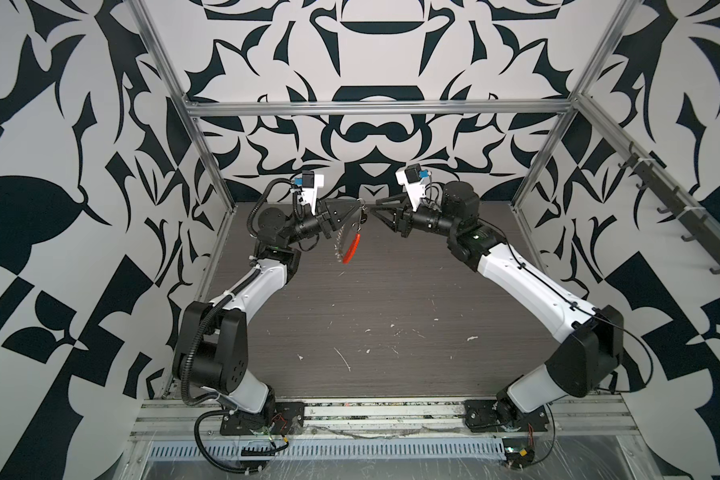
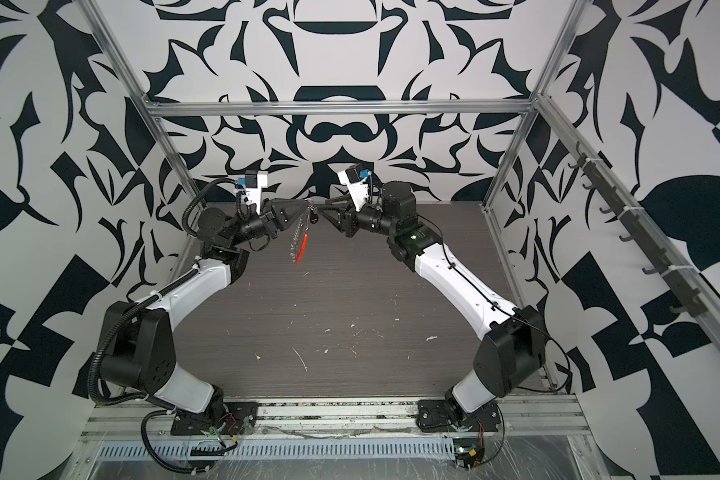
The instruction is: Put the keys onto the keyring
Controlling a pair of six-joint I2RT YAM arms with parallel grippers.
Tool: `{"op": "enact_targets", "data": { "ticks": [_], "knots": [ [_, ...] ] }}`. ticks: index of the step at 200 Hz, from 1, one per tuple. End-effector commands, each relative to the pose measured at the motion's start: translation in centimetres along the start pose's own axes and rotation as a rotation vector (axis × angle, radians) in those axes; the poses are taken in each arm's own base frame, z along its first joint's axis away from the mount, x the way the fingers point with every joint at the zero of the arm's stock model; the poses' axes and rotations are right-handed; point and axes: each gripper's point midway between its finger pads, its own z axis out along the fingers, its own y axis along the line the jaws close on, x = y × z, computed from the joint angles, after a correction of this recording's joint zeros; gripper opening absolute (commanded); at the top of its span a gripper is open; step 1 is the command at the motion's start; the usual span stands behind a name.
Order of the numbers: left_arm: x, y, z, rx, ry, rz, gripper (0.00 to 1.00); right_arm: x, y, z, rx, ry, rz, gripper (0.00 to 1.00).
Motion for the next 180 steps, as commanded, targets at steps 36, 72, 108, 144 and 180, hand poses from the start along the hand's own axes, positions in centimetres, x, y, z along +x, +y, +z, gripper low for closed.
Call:
{"op": "enact_targets", "data": {
  "ticks": [36, 72, 108, 144, 180],
  "knots": [
    [-1.8, -1.7, 0.1, 0.047, -0.040, 0.070, 0.00, -0.9, 1.5, 1.9, -0.132, -0.038, 0.073, 0.35],
    [-1.6, -1.6, 0.2, 0.050, -0.036, 0.064, 0.00, -0.9, 1.4, 1.4, -0.096, -0.035, 0.041, 0.35],
    [-1.4, -1.5, 0.2, 0.055, -0.038, 0.056, 0.00, -0.7, 1.7, 0.9, -0.092, -0.024, 0.010, 0.39],
    [-1.3, -1.5, 0.3, 0.066, -0.042, 0.044, 0.00, -1.0, 1.8, 1.4, -0.119, -0.027, 0.023, 0.38],
    [-1.2, -1.6, 0.4, 0.069, -0.036, 0.045, 0.00, -1.1, 2.1, 1.3, -0.132, -0.029, 0.019, 0.12]
  ]
}}
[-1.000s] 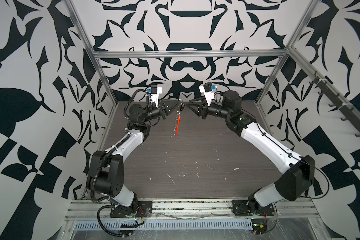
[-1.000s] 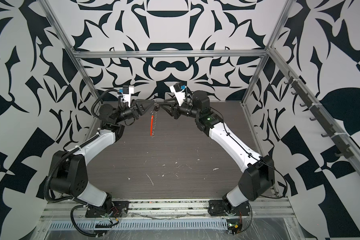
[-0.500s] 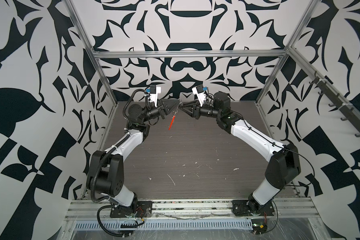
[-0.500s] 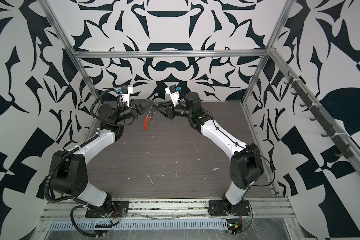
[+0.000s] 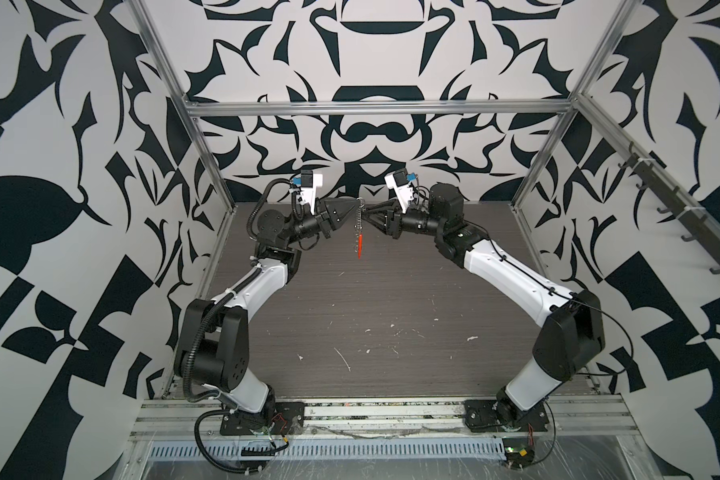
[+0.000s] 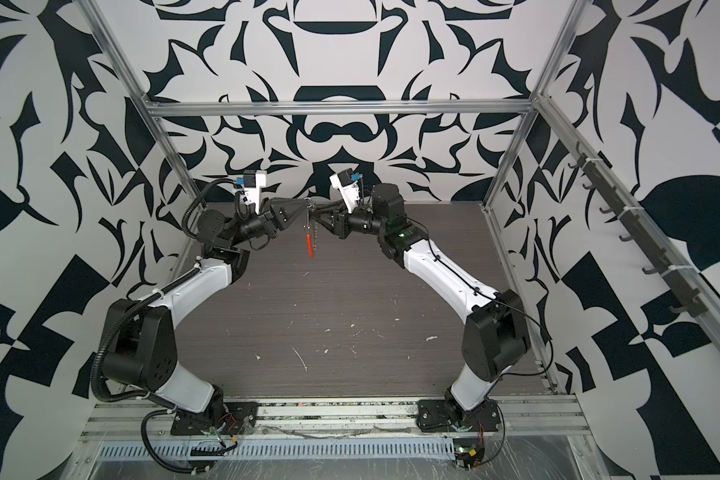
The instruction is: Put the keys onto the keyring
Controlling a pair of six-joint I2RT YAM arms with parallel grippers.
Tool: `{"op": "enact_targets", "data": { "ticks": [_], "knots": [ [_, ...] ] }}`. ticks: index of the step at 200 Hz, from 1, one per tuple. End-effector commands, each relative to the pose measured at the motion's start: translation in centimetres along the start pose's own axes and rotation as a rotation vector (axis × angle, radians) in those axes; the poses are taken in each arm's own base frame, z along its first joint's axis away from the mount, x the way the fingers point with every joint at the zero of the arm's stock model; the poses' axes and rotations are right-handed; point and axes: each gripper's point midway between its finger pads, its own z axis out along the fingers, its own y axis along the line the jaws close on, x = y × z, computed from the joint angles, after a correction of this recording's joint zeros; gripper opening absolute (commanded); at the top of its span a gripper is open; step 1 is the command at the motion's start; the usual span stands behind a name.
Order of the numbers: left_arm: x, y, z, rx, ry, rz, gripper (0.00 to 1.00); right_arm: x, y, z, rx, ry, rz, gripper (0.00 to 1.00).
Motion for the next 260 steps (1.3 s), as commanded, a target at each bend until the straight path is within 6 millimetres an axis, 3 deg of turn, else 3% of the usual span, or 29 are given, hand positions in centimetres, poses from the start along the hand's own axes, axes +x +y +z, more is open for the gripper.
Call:
{"op": "enact_targets", "data": {
  "ticks": [1, 29, 96, 197, 260],
  "knots": [
    [-1.1, -1.2, 0.2, 0.041, -0.022, 0.055, 0.00, -3.1, 2.4, -0.6, -0.049, -0.066, -0.082, 0.12],
    [-0.9, -1.1, 0.2, 0.037, -0.013, 0.055, 0.00, -2.9, 2.4, -1.6, -0.004, -0.054, -0.116, 0.04],
    [-1.0, -1.0, 0.3, 0.037, -0.009, 0.058, 0.00, -3.5, 1.7, -4.1, 0.077, -0.050, -0.165, 0.04],
    [-1.4, -0.8, 0.6, 0.040, -0.016, 0.057, 0.00, -1.0, 2.2, -1.1, -0.041, 0.004, -0.050, 0.03],
    [-0.8, -0.3, 0.5, 0.040, -0.017, 0.041, 0.00, -0.4, 2.2, -0.9, -0.047, 0.016, -0.042, 0.03]
  ]
}}
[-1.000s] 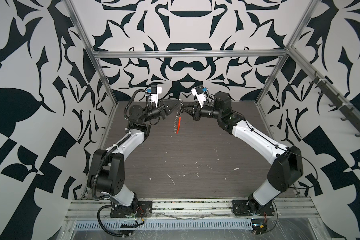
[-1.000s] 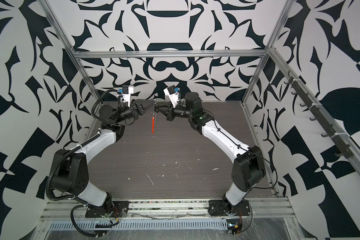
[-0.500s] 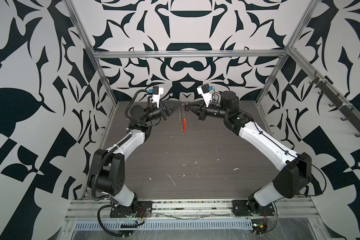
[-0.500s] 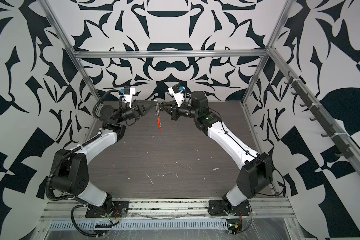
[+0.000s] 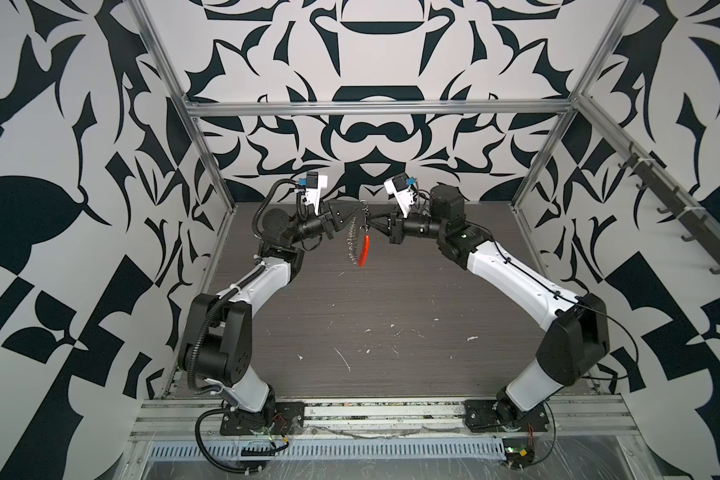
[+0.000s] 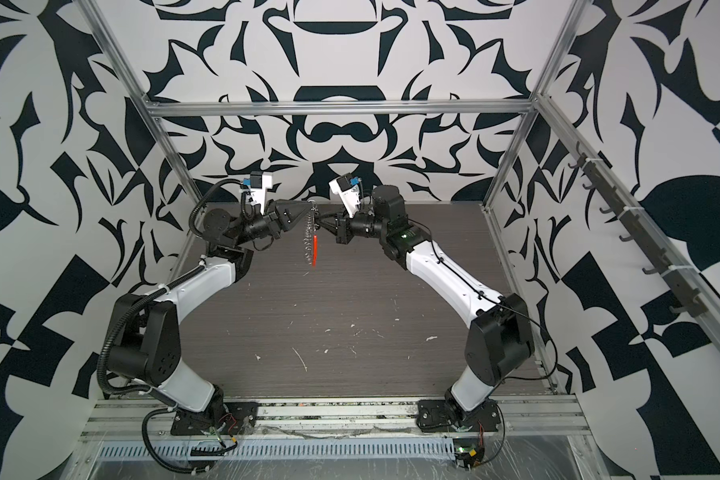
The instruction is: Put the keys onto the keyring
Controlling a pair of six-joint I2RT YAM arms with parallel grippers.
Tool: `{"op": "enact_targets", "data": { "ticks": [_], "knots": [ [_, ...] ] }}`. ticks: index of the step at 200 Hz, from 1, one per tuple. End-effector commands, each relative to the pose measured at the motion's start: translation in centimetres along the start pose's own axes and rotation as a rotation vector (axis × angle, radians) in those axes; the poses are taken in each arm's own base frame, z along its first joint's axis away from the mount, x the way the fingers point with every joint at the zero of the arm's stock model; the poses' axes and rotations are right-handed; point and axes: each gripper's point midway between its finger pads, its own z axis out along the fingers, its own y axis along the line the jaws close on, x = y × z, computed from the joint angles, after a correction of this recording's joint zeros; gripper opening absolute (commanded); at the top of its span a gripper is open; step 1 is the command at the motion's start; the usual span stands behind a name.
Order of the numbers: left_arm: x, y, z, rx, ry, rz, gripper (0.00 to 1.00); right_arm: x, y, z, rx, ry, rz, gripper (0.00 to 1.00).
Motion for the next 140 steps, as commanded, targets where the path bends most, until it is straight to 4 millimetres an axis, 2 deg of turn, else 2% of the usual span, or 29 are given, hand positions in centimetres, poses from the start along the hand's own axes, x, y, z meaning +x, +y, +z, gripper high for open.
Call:
{"op": "enact_targets", "data": {
  "ticks": [1, 39, 79, 140],
  "knots": [
    [-1.7, -1.1, 0.2, 0.037, -0.039, 0.066, 0.00, -1.8, 1.8, -0.3, -0.046, -0.044, -0.048, 0.03],
    [-1.3, -1.2, 0.5, 0.052, -0.035, 0.059, 0.00, -1.8, 2.5, 0.2, -0.071, -0.032, -0.051, 0.03],
    [-1.1, -1.3, 0.8, 0.063, -0.032, 0.059, 0.00, -0.8, 3.3, 1.8, -0.105, 0.013, -0.044, 0.01],
    [-1.0, -1.7, 0.8, 0.065, -0.025, 0.071, 0.00, -0.8, 3.1, 1.1, -0.057, 0.001, -0.075, 0.01]
  ]
}}
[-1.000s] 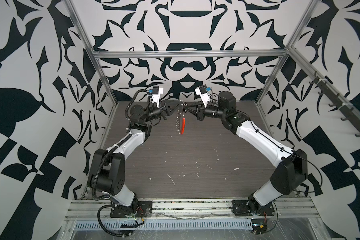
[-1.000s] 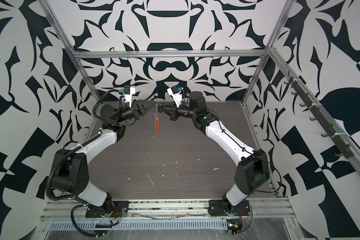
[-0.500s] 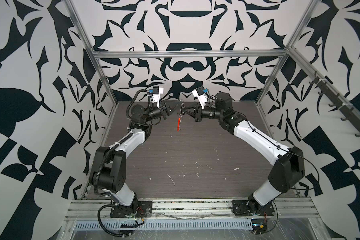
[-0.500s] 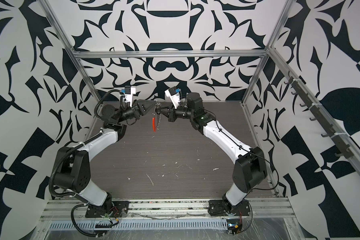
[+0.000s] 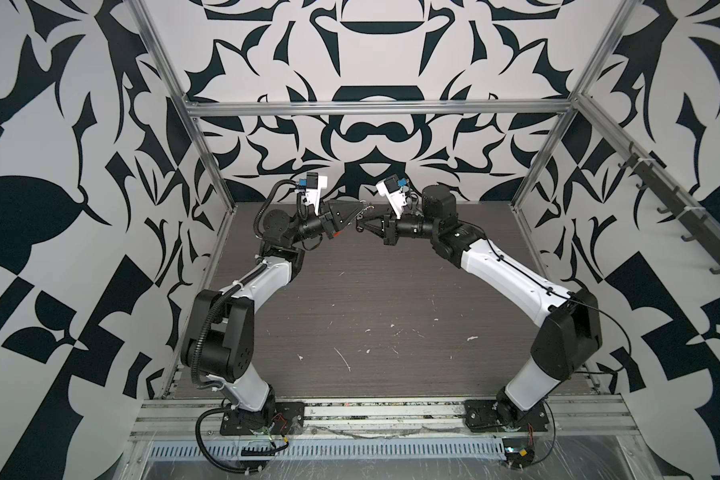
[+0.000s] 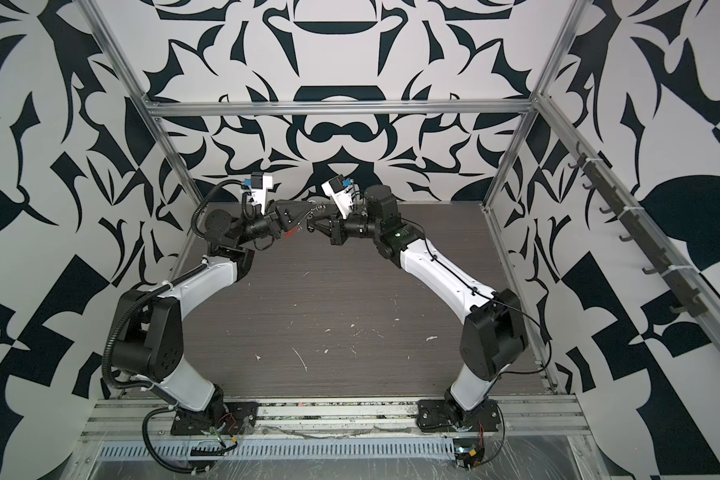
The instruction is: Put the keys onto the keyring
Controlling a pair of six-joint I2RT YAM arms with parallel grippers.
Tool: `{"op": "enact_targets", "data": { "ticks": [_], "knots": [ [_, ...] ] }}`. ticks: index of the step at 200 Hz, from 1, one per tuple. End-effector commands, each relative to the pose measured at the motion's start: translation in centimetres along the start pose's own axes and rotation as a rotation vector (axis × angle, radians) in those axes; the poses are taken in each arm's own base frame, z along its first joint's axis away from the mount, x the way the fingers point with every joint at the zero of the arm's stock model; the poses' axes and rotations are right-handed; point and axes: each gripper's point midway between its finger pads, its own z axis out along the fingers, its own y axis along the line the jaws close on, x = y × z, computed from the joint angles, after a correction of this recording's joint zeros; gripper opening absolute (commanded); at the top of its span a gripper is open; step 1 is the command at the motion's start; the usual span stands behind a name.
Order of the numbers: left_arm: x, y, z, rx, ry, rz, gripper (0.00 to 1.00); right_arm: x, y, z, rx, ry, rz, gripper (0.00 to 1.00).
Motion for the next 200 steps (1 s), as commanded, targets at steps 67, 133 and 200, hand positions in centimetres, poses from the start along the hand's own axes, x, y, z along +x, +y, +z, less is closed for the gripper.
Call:
{"op": "enact_targets", "data": {
  "ticks": [67, 133, 200],
  "knots": [
    [-0.3, -1.5, 0.3, 0.028, 0.004, 0.086, 0.00, 0.6, 0.7, -2.3, 0.064, -0.015, -0.066, 0.16],
    [5.4, 1.2, -1.3, -0.069, 0.118, 0.089, 0.00, 2.6, -3.0, -5.9, 0.219, -0.046, 0.000, 0.33],
    [10.4, 3.2, -0.6, -0.072, 0.135, 0.025, 0.00, 3.8, -8.6, -11.9, 0.617, -0.174, 0.024, 0.33]
  ]
}}
